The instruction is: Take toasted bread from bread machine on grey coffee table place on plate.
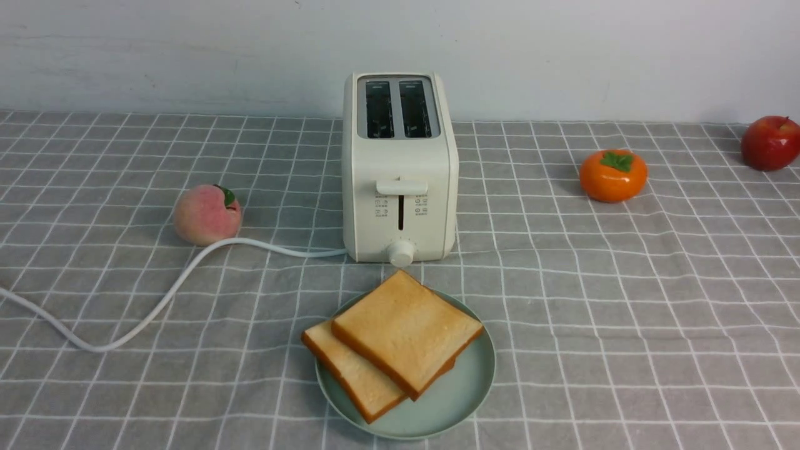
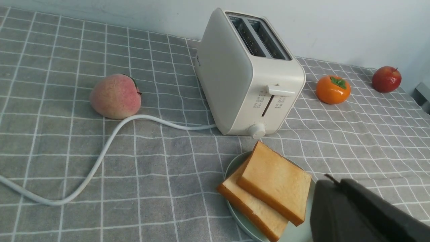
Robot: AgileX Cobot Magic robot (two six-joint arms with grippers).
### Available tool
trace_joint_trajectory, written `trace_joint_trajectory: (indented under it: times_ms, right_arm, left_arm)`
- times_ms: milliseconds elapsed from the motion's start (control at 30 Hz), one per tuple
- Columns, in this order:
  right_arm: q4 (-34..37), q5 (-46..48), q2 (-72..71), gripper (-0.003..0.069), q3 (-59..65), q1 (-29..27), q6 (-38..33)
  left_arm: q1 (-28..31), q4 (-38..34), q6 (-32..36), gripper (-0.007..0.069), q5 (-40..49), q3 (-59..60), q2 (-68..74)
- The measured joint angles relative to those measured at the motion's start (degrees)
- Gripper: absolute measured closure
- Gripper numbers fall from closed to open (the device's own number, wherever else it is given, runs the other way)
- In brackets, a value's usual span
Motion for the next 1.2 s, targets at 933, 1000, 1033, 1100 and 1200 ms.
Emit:
trace_joint_trajectory:
  times_ms: [933, 1000, 1033, 1100, 1200]
  right_arm:
    - [-0.14, -0.42, -0.14, 0.0648, 0.05, -0.04, -0.15]
    - [-0.14, -0.43, -0.19, 0.0646, 0.05, -0.04, -0.15]
    - [-0.14, -0.43, -0.19, 0.0646, 0.05, -0.04, -0.15]
    - [-0.14, -0.26, -0.19, 0.0645, 0.05, -0.04, -0.16]
    - [-0.14, -0.26, -0.19, 0.0643, 0.05, -0.04, -0.16]
  left_arm:
    - [11.99, 3.74, 0.58, 0.0628, -29.09, 44.43, -24.12]
    - [12.32, 4.67, 0.63, 0.0627, -23.16, 45.24, -24.85]
    - [12.38, 4.76, 0.63, 0.0627, -23.16, 45.25, -24.91]
    - [12.48, 4.92, 0.57, 0.0624, -19.75, 45.59, -24.93]
    - [12.58, 4.92, 0.57, 0.0624, -19.17, 45.59, -24.93]
